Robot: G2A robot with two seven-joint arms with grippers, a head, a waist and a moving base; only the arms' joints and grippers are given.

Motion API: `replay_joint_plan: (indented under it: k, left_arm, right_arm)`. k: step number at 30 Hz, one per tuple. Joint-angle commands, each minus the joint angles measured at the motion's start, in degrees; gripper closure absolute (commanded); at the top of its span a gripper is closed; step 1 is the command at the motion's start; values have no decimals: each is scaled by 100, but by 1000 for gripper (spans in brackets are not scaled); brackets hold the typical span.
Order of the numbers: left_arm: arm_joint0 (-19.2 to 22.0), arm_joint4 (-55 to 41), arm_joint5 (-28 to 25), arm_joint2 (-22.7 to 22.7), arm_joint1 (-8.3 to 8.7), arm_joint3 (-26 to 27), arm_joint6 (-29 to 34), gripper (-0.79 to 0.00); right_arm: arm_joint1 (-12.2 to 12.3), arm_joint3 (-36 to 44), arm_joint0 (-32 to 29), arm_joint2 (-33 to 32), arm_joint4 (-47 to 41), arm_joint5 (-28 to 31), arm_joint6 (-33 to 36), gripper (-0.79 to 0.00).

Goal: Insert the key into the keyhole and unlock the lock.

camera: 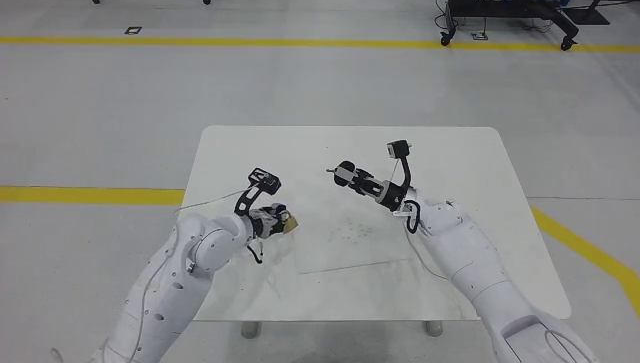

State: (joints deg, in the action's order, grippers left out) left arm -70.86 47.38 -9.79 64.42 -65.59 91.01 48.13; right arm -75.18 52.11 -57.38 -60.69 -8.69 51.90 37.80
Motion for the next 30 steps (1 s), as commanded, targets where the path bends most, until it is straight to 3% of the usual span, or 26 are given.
replay_joint_plan:
  k: [1, 4, 10, 20, 23, 26, 30]
  left_arm:
    - [193, -1066, 45, 120, -48, -438, -43, 0]
    - [861, -2196, 259, 138, -160, -1438, 150, 0]
    - [2370, -3512, 436, -457, -574, -3716, 78, 0]
    - [2381, -3621, 403, -485, -600, -3775, 44, 0]
    - [2311, -4767, 438, -177, -601, -3923, 654, 0]
    - [2428, -6192, 415, 141, -627, -4424, 1662, 0]
    - [2628, -7423, 443, 170, -742, -5035, 2822, 0]
  right_arm:
    - [7, 107, -47, -8, 173, -174, -156, 0]
    - [10, 216, -112, -56, 363, -309, -502, 0]
    - [-8, 224, -142, -112, 439, -366, -975, 0]
    - [-8, 224, -142, -112, 439, -366, -975, 0]
    - [-10, 265, -169, -106, 452, -422, -1008, 0]
    - [5, 493, -257, -151, 1011, -594, -1431, 0]
    - [-17, 730, -422, -156, 1203, -596, -1906, 0]
